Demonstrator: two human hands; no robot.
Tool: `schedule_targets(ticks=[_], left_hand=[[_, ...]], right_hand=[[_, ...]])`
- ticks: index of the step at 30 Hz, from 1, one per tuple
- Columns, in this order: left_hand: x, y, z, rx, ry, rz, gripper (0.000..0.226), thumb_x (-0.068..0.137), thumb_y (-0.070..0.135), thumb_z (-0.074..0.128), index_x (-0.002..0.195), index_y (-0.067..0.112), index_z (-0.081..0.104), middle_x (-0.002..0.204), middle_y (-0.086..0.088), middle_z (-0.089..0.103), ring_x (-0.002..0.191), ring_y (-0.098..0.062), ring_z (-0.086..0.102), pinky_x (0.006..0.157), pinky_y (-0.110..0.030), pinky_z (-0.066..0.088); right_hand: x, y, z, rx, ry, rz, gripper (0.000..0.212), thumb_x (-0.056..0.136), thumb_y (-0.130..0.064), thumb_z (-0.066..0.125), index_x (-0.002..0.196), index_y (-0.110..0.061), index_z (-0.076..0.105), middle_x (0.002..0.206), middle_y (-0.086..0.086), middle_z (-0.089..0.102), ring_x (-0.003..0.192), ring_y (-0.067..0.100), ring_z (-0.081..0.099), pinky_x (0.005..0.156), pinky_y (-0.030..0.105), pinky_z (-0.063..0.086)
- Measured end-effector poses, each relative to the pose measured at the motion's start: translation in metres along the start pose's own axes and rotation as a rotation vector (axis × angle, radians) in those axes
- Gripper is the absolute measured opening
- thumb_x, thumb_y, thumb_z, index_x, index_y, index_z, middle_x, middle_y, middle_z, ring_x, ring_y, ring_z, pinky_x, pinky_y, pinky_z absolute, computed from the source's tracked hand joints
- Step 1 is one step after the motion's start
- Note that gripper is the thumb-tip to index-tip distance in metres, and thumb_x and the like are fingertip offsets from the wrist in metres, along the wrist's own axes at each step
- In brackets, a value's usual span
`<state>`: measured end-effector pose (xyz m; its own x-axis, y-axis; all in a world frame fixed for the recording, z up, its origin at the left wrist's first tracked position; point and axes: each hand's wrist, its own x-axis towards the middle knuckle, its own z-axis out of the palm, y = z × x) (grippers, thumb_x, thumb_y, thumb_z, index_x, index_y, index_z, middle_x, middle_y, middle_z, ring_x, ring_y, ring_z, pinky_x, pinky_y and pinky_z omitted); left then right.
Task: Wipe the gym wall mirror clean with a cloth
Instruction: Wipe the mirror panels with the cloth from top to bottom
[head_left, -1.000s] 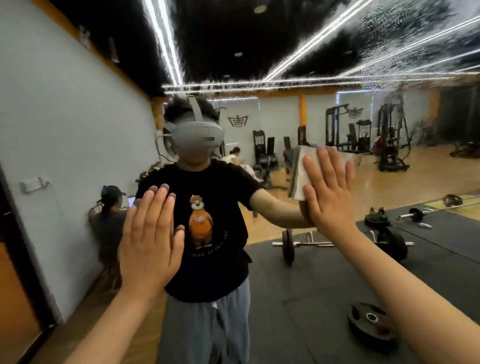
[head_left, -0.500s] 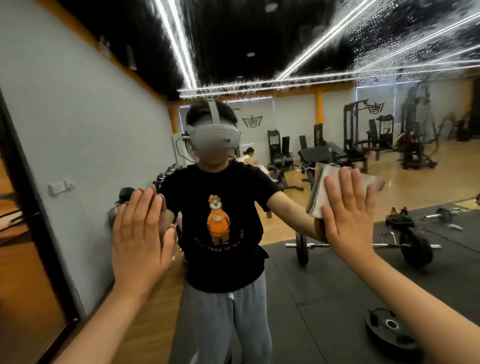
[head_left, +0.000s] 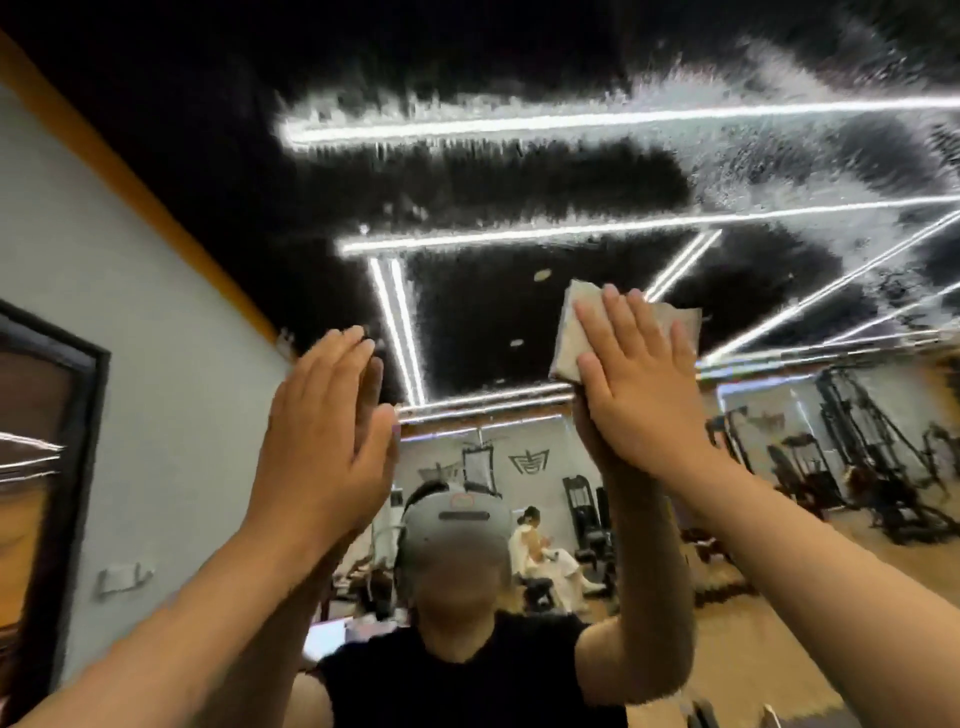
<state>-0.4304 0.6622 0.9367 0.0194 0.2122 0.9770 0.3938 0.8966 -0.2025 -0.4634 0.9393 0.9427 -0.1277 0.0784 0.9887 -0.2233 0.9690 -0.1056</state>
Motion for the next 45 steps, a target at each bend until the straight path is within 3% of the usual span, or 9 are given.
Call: schedule_targets(ticks=[4,9,15,21,26,34,38,41,45], left_hand=[[-0.053,-0.001,-0.003,0.087,0.027,0.067,0.072,0.09,0.049,0.023,0.152,0.014,0.034,0.16,0.0,0.031,0.149,-0.012,0.018,0.123,-0.034,0.01],[-0.109,0.0,0.004,0.032,0.071,-0.058,0.069,0.093,0.038,0.026,0.155,0.009,0.024,0.164,-0.004,0.02,0.151,-0.013,0.009,0.12,-0.023,-0.003],[-0.116,-0.003,0.008,-0.03,0.15,-0.088,0.064,0.094,0.029,0.023,0.153,0.006,0.029,0.161,-0.009,0.028,0.15,-0.018,0.017,0.123,-0.028,0.004],[-0.117,-0.008,0.011,0.0,0.147,-0.036,0.06,0.094,0.033,0.03,0.147,0.007,0.041,0.157,-0.008,0.036,0.148,-0.019,0.024,0.122,-0.034,0.013],[-0.118,-0.005,0.01,0.035,0.094,-0.003,0.063,0.092,0.037,0.033,0.149,0.011,0.038,0.158,-0.003,0.034,0.149,-0.016,0.021,0.122,-0.033,0.013],[-0.152,0.014,0.001,0.002,0.0,-0.033,0.071,0.092,0.051,0.024,0.155,0.019,0.028,0.163,0.005,0.023,0.151,-0.009,0.012,0.121,-0.029,0.007],[-0.209,0.023,0.011,0.076,-0.073,0.016,0.071,0.096,0.05,0.022,0.157,0.015,0.021,0.165,0.001,0.017,0.152,-0.007,0.004,0.123,-0.025,-0.002],[-0.221,0.028,0.019,0.15,-0.087,0.035,0.071,0.096,0.047,0.028,0.155,0.008,0.023,0.164,-0.006,0.021,0.152,-0.017,0.011,0.122,-0.026,-0.004],[-0.221,0.03,0.02,0.175,-0.086,0.022,0.075,0.096,0.051,0.028,0.156,0.008,0.02,0.164,-0.007,0.019,0.152,-0.019,0.011,0.122,-0.025,-0.007]], right_hand=[[0.002,-0.063,0.009,0.009,0.007,-0.102,0.054,0.104,-0.042,0.012,0.158,-0.036,0.003,0.167,-0.006,-0.002,0.153,0.016,-0.008,0.12,0.049,-0.008],[-0.035,-0.136,0.021,0.005,-0.06,-0.331,0.052,0.107,-0.04,0.015,0.158,-0.036,0.002,0.167,-0.005,-0.007,0.152,0.016,-0.013,0.119,0.055,-0.011],[-0.084,-0.152,0.031,-0.02,-0.073,-0.423,0.052,0.107,-0.041,0.016,0.158,-0.036,0.003,0.167,-0.006,-0.004,0.152,0.015,-0.011,0.119,0.054,-0.013],[-0.082,-0.116,0.022,0.006,-0.069,-0.426,0.051,0.107,-0.042,0.022,0.157,-0.041,0.008,0.167,-0.011,0.0,0.152,0.01,-0.008,0.121,0.048,-0.009],[-0.066,-0.037,0.005,0.032,-0.065,-0.238,0.051,0.107,-0.041,0.022,0.156,-0.042,0.007,0.166,-0.012,-0.001,0.152,0.01,-0.007,0.122,0.041,-0.008],[-0.067,0.091,-0.02,-0.018,-0.147,0.115,0.056,0.107,-0.036,0.022,0.157,-0.035,-0.003,0.167,-0.003,-0.01,0.152,0.018,-0.012,0.121,0.049,-0.008],[-0.12,0.093,-0.009,0.032,-0.099,0.065,0.057,0.104,-0.045,0.014,0.158,-0.034,0.0,0.167,-0.003,-0.006,0.152,0.017,-0.011,0.122,0.049,-0.007],[-0.174,0.088,-0.002,0.025,-0.079,0.007,0.059,0.098,-0.049,0.008,0.156,-0.039,-0.003,0.167,-0.005,-0.006,0.152,0.014,-0.013,0.122,0.044,-0.009],[-0.265,0.081,0.008,0.032,-0.105,-0.04,0.056,0.102,-0.05,0.012,0.156,-0.039,0.001,0.166,-0.007,-0.006,0.152,0.011,-0.014,0.121,0.037,-0.014]])
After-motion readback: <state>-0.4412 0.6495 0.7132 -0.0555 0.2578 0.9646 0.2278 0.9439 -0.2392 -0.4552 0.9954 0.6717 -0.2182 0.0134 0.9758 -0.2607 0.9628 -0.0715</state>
